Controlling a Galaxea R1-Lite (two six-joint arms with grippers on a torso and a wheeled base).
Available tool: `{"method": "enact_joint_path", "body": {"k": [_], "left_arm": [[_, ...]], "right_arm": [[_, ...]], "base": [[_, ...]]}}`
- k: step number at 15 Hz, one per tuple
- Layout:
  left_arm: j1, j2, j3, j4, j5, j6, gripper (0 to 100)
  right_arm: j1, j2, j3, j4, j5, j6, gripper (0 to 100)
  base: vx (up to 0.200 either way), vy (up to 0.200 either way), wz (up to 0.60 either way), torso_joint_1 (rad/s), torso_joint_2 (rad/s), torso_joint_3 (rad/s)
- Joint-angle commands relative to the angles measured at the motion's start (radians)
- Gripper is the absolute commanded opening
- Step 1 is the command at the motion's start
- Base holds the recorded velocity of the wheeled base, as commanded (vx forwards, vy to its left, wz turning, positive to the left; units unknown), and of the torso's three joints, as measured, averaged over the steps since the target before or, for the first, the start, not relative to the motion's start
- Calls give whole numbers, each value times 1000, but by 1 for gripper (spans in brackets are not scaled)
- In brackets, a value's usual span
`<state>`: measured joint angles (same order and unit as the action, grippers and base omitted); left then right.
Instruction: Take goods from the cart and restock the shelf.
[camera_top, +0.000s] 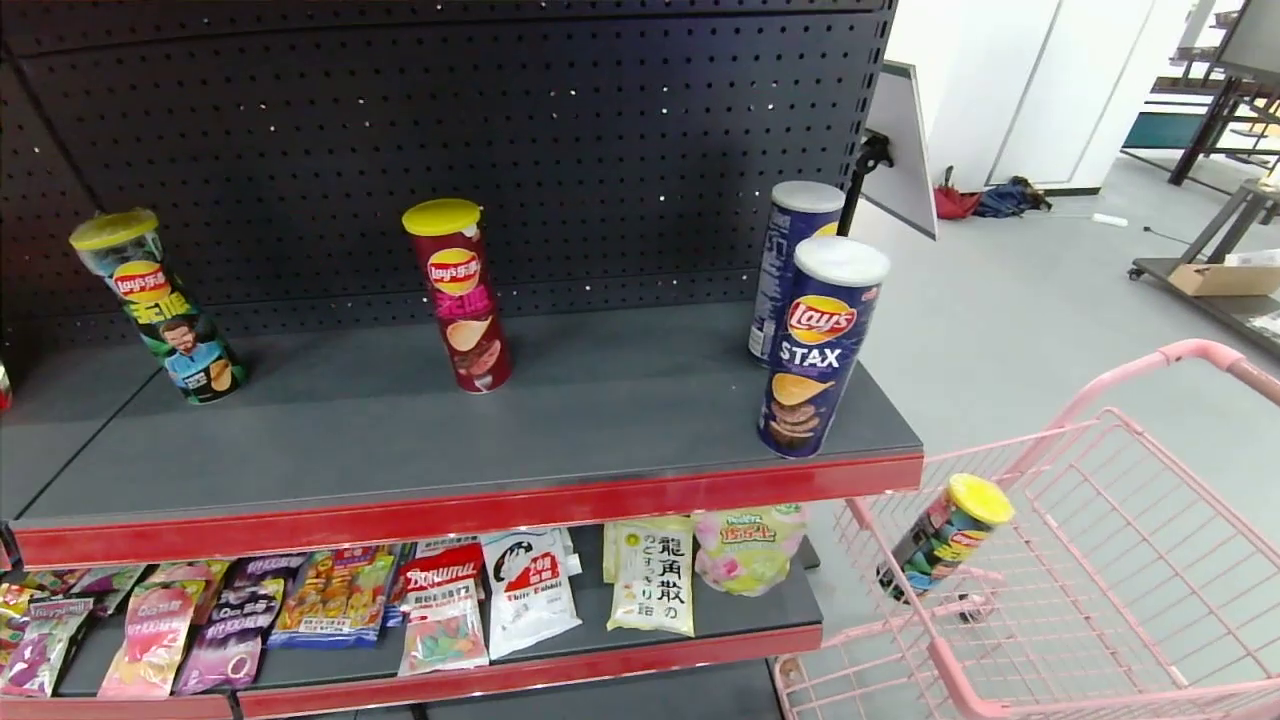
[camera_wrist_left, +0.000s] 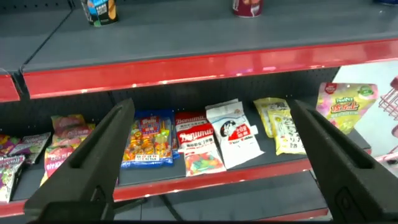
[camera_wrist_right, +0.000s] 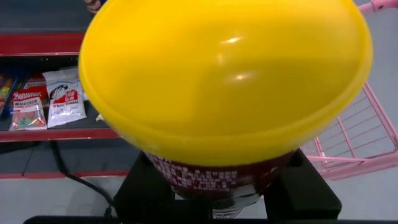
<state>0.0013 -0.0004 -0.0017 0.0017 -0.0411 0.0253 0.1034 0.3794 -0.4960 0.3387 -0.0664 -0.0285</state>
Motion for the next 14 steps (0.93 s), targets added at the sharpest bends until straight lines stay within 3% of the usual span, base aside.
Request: {"method": "enact_joint_path", "body": {"k": [1, 14], "left_arm": [[0, 0, 0, 0, 0, 1, 100], [0, 0, 0, 0, 0, 1, 100]], "right_arm": [[4, -66, 31, 0, 2, -1, 0], [39, -120, 50, -6, 20, -13, 0]], "base": [[0, 200, 0, -12, -12, 7], [0, 200, 0, 3, 2, 2]]}}
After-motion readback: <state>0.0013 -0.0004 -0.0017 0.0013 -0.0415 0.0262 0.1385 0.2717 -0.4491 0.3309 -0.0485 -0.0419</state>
